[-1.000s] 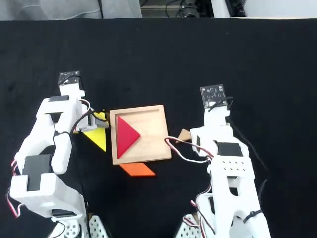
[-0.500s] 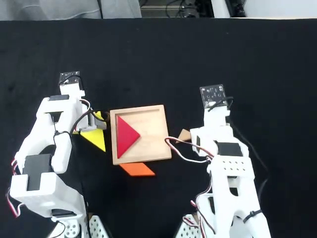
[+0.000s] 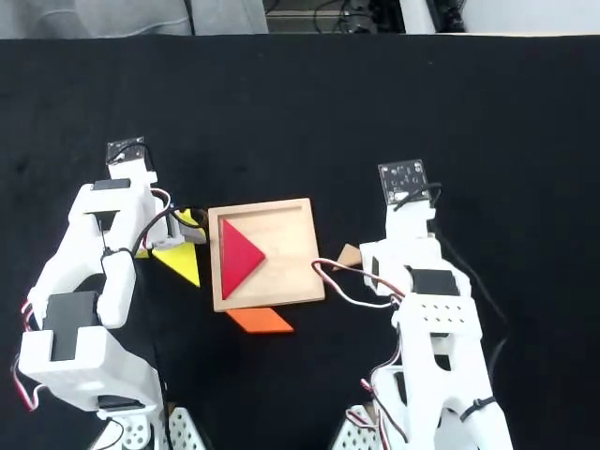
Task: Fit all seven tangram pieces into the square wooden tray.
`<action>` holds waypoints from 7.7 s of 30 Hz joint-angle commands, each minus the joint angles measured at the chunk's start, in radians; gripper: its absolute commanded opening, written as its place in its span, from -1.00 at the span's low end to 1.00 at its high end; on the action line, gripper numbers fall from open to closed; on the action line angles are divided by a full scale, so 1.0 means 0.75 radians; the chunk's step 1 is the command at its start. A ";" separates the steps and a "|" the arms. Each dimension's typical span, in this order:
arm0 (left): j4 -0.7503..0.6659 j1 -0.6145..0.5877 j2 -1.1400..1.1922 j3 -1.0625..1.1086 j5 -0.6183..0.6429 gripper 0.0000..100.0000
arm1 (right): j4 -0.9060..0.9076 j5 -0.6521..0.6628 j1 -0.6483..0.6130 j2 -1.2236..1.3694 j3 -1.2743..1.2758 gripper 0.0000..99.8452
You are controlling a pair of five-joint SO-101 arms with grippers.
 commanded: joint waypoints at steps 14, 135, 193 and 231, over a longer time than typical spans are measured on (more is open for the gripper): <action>0.023 0.048 0.006 -0.056 0.004 -0.44 | -0.027 0.016 -0.016 -0.040 -0.005 -0.62; 0.061 0.126 -0.029 -0.187 -0.575 -0.45 | -0.239 -0.047 0.123 -0.046 0.081 -0.62; 0.014 0.048 0.127 -0.230 -0.415 -0.25 | -0.239 -0.047 0.123 -0.044 0.083 -0.62; -0.025 0.079 0.127 -0.214 -0.460 -0.44 | -0.239 -0.047 0.121 -0.040 0.085 -0.62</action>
